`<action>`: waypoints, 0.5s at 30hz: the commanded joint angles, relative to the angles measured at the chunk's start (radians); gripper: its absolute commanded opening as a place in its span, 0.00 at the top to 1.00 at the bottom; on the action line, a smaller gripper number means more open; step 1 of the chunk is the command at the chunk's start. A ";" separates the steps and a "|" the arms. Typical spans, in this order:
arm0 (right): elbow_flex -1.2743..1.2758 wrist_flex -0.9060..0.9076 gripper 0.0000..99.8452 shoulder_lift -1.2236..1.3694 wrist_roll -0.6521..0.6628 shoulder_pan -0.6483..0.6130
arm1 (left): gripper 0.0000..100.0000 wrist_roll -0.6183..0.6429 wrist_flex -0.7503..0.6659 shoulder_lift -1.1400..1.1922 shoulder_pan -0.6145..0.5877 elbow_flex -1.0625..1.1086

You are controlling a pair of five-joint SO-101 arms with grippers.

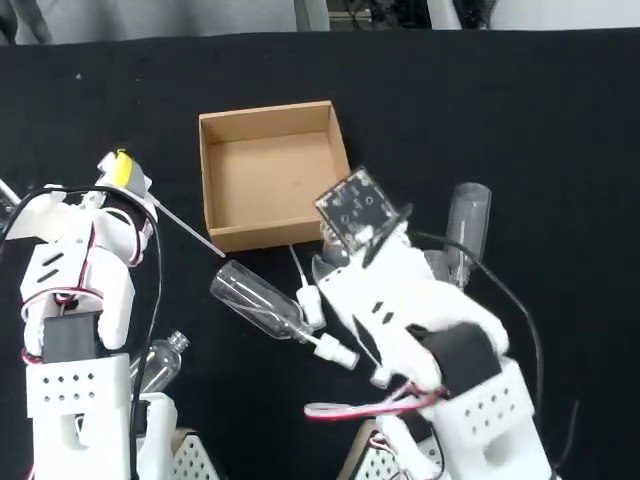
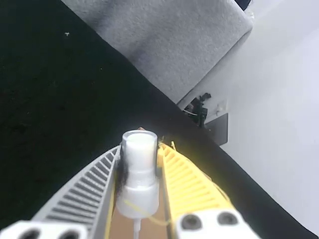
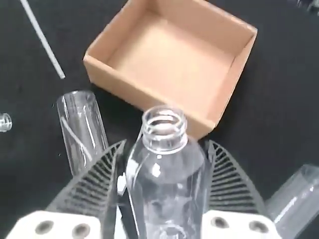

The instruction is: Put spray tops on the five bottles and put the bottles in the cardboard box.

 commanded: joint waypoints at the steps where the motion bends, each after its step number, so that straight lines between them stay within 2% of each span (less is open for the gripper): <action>1: 0.059 -0.072 0.86 -0.133 0.000 -0.015 | 0.97 0.035 -0.068 -0.023 -0.001 -0.008; 5: 0.180 -0.164 0.86 -0.219 0.000 -0.015 | 0.97 0.091 -0.080 -0.023 -0.001 -0.013; 10: 0.269 -0.244 0.86 -0.239 0.003 -0.014 | 0.97 0.092 -0.083 -0.023 -0.001 -0.025; 15: 0.312 -0.265 0.86 -0.245 0.068 -0.017 | 0.97 0.101 -0.081 -0.023 -0.001 -0.053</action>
